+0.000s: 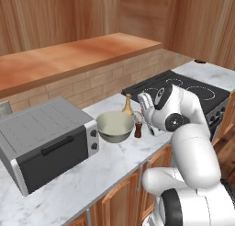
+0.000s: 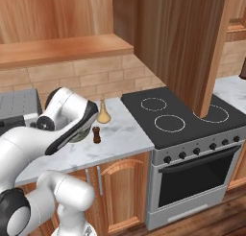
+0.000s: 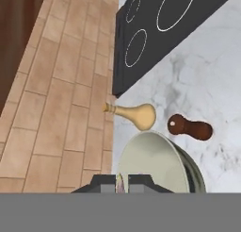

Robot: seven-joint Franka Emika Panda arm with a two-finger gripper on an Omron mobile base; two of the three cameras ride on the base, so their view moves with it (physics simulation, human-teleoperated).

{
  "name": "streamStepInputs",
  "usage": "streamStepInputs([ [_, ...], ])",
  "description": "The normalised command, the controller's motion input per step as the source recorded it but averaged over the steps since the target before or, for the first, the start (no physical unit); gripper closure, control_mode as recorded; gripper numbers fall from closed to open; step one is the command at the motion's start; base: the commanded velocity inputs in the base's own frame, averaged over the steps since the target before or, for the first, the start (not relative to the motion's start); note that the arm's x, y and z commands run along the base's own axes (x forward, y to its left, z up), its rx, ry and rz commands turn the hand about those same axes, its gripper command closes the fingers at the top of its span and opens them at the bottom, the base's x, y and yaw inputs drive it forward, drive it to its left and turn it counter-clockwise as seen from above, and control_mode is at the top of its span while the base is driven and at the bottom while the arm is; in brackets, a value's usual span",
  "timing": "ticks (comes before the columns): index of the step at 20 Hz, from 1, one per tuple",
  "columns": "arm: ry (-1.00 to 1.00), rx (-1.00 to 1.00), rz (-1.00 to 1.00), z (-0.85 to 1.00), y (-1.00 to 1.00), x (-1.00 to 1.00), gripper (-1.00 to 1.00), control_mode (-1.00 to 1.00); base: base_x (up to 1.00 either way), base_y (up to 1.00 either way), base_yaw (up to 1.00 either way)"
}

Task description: Retrieve the bottle and the shaker from the cabinet and place them next to the mixing bowl on the counter. Then add garlic from the fridge to the mixing bowl.

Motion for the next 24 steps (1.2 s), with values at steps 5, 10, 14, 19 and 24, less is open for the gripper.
streamStepInputs([
  [5,0.18,0.03,0.07,0.36,0.22,0.00,1.00,-1.00,0.00,0.00,0.00],
  [10,0.19,0.01,0.07,0.33,0.24,0.00,1.00,-1.00,0.00,0.00,0.00],
  [14,0.23,0.00,0.07,0.02,0.13,0.00,1.00,-1.00,0.00,0.00,0.00],
  [19,0.28,0.00,0.06,0.02,0.17,0.01,1.00,-1.00,0.00,0.00,0.00],
  [24,0.28,0.00,0.06,0.19,0.26,0.07,1.00,-1.00,0.00,0.00,0.00],
])
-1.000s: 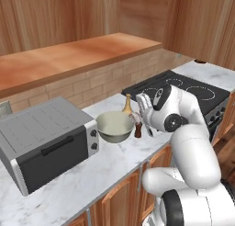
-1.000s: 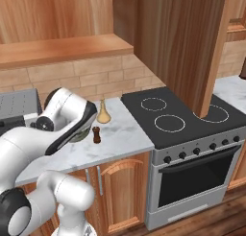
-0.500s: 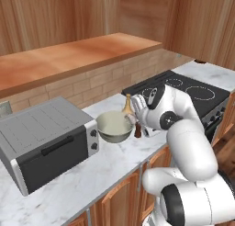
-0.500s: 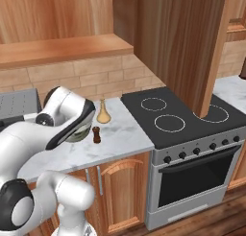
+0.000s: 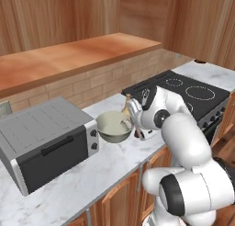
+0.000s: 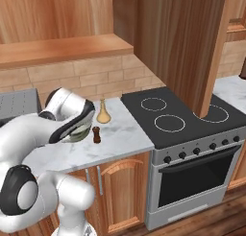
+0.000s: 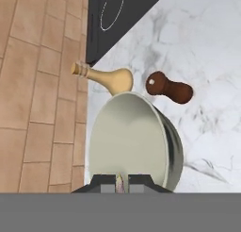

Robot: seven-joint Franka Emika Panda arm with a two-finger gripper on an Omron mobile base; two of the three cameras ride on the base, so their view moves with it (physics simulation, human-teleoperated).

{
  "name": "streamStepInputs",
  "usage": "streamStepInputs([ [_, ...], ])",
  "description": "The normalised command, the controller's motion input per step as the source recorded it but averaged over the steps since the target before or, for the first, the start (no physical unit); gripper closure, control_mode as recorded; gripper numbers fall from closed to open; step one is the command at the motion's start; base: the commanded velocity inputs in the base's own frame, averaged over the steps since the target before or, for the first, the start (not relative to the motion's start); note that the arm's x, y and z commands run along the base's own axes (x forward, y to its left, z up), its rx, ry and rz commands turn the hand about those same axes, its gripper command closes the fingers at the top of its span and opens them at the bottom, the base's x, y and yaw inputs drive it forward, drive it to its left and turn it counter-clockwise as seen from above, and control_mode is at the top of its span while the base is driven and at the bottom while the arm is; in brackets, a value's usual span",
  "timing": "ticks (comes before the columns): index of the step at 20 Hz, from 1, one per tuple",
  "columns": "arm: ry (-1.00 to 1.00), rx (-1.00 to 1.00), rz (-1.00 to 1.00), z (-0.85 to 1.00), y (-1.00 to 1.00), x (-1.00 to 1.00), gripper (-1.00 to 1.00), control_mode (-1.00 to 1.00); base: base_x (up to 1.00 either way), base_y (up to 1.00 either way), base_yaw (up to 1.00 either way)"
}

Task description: Retrieve the bottle and the shaker from the cabinet and place them next to the mixing bowl on the counter. Then add garlic from the fridge to the mixing bowl.

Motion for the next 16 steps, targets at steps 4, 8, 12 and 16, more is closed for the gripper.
streamStepInputs([
  [4,0.24,0.00,0.06,0.36,0.22,0.16,1.00,-1.00,0.00,0.00,0.00],
  [8,0.22,0.00,0.05,0.39,0.16,0.18,1.00,-1.00,0.00,0.00,0.00],
  [12,0.24,0.00,0.05,0.26,0.12,0.19,1.00,-1.00,0.00,0.00,0.00],
  [16,0.26,0.00,0.05,0.12,0.09,0.15,1.00,-1.00,0.00,0.00,0.00],
])
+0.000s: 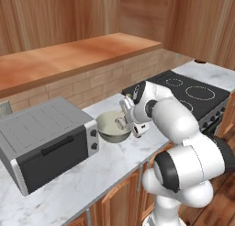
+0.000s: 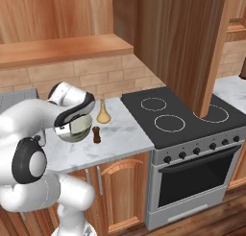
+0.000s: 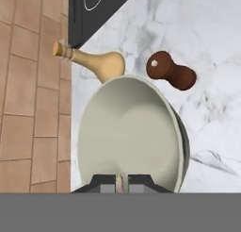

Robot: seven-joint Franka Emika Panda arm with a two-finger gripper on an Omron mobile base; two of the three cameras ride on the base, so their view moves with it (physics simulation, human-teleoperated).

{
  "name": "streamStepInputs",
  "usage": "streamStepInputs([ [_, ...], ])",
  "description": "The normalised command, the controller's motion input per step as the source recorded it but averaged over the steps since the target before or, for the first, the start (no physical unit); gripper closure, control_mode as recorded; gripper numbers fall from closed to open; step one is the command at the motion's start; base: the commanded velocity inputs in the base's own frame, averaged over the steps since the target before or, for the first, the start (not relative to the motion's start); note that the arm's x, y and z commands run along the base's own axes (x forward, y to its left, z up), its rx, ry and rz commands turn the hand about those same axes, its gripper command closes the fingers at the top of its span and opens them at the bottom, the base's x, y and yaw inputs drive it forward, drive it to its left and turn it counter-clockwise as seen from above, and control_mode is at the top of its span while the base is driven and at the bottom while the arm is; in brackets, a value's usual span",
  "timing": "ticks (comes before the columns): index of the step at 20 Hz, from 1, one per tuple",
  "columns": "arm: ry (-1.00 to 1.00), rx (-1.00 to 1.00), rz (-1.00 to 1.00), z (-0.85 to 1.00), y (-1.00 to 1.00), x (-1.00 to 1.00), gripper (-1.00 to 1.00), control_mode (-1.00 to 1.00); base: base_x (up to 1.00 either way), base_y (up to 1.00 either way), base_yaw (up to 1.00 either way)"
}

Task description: Retrieve the bottle and the shaker from the cabinet and place them next to the mixing bowl on the counter. Then add garlic from the fridge to the mixing bowl.

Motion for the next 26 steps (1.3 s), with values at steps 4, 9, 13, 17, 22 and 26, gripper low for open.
streamStepInputs([
  [4,0.29,0.00,0.05,0.09,0.07,0.13,1.00,-1.00,0.00,0.00,0.00],
  [9,0.29,0.00,0.05,0.13,0.10,0.15,1.00,-1.00,0.00,0.00,0.00],
  [13,0.30,0.00,0.04,0.20,0.20,0.20,1.00,-1.00,0.00,0.00,0.00],
  [17,0.31,0.00,0.04,0.22,0.23,0.24,1.00,-1.00,0.00,0.00,0.00],
  [22,0.31,0.00,0.04,0.27,0.12,0.28,1.00,-1.00,0.00,0.00,0.00],
  [26,0.32,0.00,0.04,0.27,0.05,0.34,1.00,-1.00,0.00,0.00,0.00],
])
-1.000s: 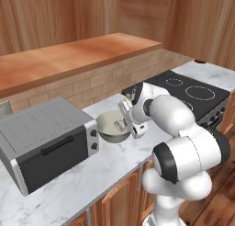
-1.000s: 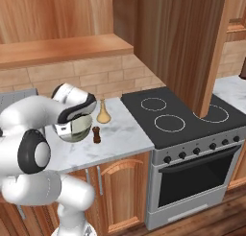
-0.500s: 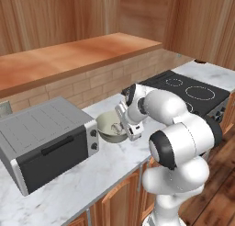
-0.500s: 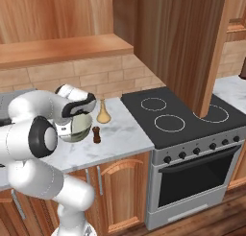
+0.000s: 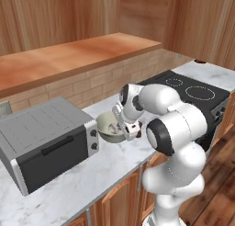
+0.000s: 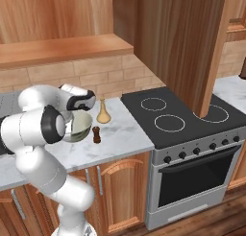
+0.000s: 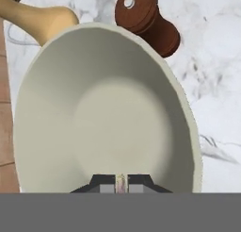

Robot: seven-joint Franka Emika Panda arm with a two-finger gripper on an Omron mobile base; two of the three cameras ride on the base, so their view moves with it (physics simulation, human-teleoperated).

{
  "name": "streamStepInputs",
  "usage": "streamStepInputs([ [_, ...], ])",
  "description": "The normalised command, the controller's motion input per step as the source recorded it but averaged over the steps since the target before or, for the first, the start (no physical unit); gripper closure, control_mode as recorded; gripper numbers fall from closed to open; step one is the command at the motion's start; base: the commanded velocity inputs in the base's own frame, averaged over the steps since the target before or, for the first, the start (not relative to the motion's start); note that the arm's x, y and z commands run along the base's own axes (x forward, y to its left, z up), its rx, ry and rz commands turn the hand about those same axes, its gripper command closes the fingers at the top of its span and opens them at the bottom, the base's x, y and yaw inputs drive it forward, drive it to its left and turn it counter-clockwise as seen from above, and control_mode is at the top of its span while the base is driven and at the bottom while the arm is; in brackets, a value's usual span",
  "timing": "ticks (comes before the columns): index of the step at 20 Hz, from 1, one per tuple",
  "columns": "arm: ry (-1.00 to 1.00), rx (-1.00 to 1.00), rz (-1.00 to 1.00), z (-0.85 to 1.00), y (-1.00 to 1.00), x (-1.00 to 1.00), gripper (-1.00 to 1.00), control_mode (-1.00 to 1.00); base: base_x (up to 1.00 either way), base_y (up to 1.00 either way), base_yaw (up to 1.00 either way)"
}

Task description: Retrieve the bottle and the shaker from the cabinet and place them next to the mixing bowl on the counter. Then add garlic from the fridge to the mixing bowl.

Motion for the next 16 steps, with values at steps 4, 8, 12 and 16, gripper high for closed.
streamStepInputs([
  [4,0.32,0.00,0.04,0.34,0.00,0.35,1.00,-1.00,0.00,0.00,0.00],
  [8,0.33,0.00,0.04,0.30,0.09,0.44,1.00,-1.00,0.00,0.00,0.00],
  [12,0.35,0.00,0.04,0.30,0.14,0.48,1.00,-1.00,0.00,0.00,0.00],
  [16,0.38,0.00,0.04,0.23,0.10,0.55,1.00,-1.00,0.00,0.00,0.00],
])
